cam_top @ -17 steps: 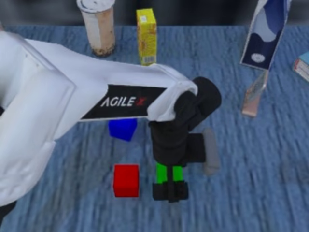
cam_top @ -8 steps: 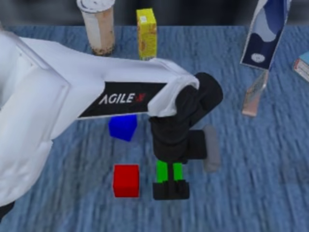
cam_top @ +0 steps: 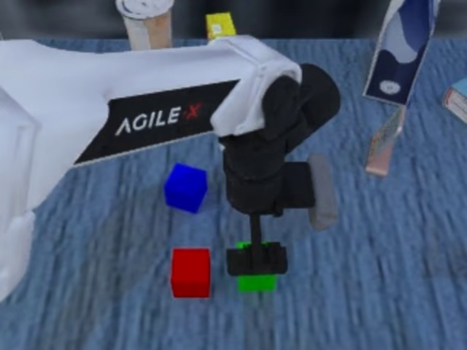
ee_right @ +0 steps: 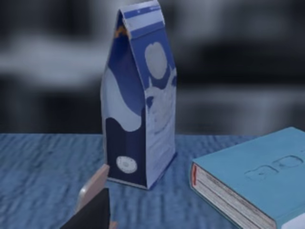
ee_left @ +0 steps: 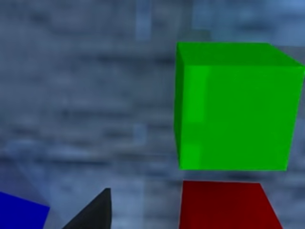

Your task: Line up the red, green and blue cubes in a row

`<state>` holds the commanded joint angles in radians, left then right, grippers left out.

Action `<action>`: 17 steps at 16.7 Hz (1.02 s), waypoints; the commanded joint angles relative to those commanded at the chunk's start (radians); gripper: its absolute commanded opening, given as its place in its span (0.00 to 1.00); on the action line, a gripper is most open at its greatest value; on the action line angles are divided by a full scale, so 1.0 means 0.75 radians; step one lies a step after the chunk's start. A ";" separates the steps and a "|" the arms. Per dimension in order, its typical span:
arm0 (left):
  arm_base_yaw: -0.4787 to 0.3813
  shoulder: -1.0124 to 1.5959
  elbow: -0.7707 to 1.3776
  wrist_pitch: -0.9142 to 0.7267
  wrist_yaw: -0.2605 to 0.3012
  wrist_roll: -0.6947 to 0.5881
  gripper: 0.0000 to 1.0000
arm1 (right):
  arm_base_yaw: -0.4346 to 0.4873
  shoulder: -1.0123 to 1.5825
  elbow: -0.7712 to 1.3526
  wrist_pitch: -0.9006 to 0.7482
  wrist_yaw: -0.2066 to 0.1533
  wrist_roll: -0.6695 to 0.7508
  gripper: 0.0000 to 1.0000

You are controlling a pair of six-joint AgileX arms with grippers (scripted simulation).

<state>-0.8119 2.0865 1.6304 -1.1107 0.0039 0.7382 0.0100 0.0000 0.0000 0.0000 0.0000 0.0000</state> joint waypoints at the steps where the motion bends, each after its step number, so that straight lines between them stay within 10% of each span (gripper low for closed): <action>1: 0.000 0.000 0.000 0.000 0.000 0.000 1.00 | 0.000 0.000 0.000 0.000 0.000 0.000 1.00; 7: 0.057 0.055 0.065 -0.017 -0.001 -0.144 1.00 | 0.000 0.000 0.000 0.000 0.000 0.000 1.00; 17: 0.407 0.261 0.346 -0.105 0.001 -1.030 1.00 | 0.000 0.000 0.000 0.000 0.000 0.000 1.00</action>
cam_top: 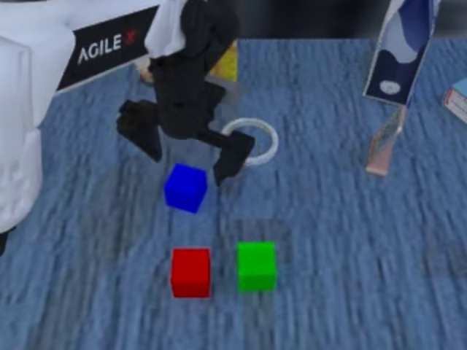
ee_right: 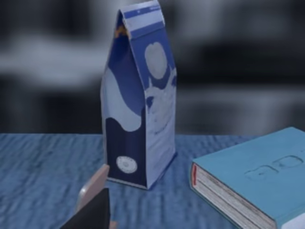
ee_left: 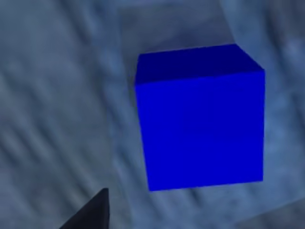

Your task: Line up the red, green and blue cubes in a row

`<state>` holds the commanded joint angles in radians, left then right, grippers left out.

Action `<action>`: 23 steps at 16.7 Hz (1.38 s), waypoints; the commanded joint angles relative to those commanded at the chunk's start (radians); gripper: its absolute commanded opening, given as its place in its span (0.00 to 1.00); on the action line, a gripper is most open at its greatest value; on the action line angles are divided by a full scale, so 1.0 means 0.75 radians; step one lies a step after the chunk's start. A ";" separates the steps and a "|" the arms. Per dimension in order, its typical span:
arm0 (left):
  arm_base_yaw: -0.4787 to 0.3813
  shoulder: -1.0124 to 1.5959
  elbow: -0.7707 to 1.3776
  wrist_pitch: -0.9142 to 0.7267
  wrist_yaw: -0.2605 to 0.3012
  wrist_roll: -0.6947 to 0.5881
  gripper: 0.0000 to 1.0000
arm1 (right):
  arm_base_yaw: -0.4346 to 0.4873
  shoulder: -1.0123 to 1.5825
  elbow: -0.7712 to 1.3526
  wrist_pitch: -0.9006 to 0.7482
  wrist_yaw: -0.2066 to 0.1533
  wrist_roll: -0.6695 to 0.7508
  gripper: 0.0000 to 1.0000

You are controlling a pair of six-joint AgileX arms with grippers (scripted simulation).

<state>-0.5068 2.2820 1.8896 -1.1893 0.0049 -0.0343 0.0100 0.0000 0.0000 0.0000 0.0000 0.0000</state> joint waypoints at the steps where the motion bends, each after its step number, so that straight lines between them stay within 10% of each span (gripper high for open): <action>1: 0.025 0.010 0.018 -0.003 0.000 -0.048 1.00 | 0.000 0.000 0.000 0.000 0.000 0.000 1.00; 21: 0.060 0.165 -0.199 0.379 0.000 -0.103 1.00 | 0.000 0.000 0.000 0.000 0.000 0.000 1.00; 23: 0.060 0.165 -0.199 0.379 0.000 -0.103 0.85 | 0.000 0.000 0.000 0.000 0.000 0.000 1.00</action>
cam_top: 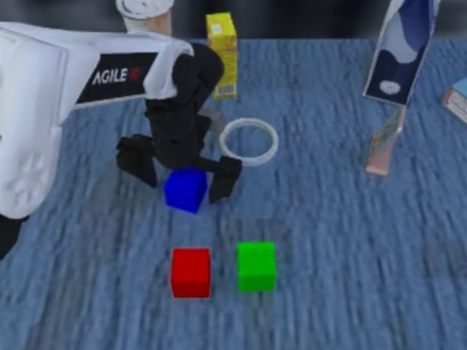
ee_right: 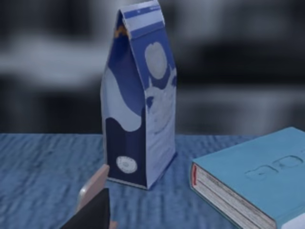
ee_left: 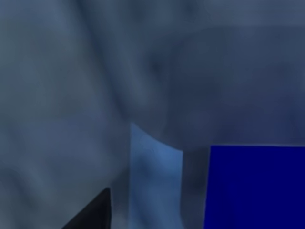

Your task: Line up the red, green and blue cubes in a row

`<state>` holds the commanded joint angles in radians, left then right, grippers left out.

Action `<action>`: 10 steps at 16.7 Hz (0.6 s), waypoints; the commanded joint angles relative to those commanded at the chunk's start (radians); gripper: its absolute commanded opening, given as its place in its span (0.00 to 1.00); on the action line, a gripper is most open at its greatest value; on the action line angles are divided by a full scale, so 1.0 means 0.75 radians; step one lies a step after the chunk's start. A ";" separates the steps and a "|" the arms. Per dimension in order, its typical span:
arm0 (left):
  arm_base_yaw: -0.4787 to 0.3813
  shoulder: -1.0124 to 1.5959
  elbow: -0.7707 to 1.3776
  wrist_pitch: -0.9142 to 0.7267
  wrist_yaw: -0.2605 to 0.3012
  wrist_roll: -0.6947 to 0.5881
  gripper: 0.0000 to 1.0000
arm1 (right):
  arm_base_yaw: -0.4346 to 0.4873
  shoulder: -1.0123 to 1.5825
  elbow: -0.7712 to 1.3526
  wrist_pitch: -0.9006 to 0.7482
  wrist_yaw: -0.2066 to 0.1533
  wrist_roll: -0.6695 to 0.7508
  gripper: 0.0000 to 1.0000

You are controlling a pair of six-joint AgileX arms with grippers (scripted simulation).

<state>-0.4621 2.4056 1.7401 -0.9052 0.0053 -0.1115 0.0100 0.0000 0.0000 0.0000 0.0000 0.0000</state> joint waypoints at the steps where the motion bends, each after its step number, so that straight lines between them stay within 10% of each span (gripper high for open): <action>1: 0.000 0.000 0.000 0.000 0.000 0.000 0.77 | 0.000 0.000 0.000 0.000 0.000 0.000 1.00; 10: 0.000 0.000 0.000 0.000 0.000 0.000 0.10 | 0.000 0.000 0.000 0.000 0.000 0.000 1.00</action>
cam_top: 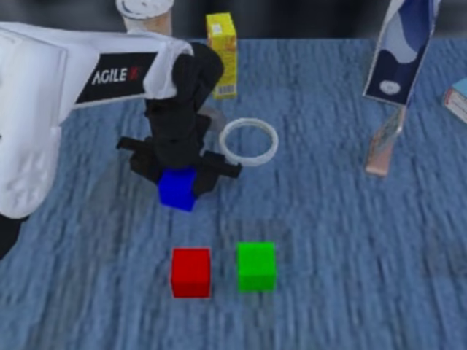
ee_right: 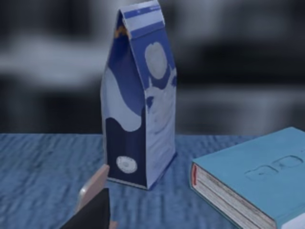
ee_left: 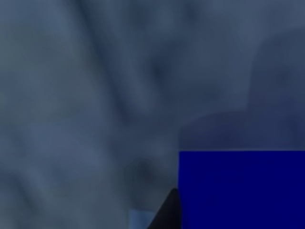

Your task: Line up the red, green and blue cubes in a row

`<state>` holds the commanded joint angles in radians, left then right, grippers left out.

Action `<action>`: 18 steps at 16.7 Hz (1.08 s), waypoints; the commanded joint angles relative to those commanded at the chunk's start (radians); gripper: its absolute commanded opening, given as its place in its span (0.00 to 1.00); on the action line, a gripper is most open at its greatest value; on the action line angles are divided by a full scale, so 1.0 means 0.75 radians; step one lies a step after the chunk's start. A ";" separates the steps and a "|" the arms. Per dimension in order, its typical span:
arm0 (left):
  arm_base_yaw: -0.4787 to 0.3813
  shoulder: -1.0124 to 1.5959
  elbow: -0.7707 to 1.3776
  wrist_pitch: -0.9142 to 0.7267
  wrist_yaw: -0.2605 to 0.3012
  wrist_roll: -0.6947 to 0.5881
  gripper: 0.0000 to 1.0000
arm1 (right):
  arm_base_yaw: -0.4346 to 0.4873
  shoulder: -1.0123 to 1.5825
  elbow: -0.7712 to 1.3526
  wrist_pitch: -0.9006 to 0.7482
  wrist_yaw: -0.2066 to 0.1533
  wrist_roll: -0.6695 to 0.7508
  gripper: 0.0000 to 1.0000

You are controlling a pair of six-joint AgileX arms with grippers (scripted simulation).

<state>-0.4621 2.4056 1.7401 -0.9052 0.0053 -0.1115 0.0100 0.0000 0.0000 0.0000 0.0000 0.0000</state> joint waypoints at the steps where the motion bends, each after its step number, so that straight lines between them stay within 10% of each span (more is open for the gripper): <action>1: 0.000 0.000 0.000 0.000 0.000 0.000 0.02 | 0.000 0.000 0.000 0.000 0.000 0.000 1.00; 18: 0.018 -0.127 0.174 -0.277 -0.005 0.002 0.00 | 0.000 0.000 0.000 0.000 0.000 0.000 1.00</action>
<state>-0.4485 2.3103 1.8707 -1.1131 0.0015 -0.1099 0.0100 0.0000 0.0000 0.0000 0.0000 0.0000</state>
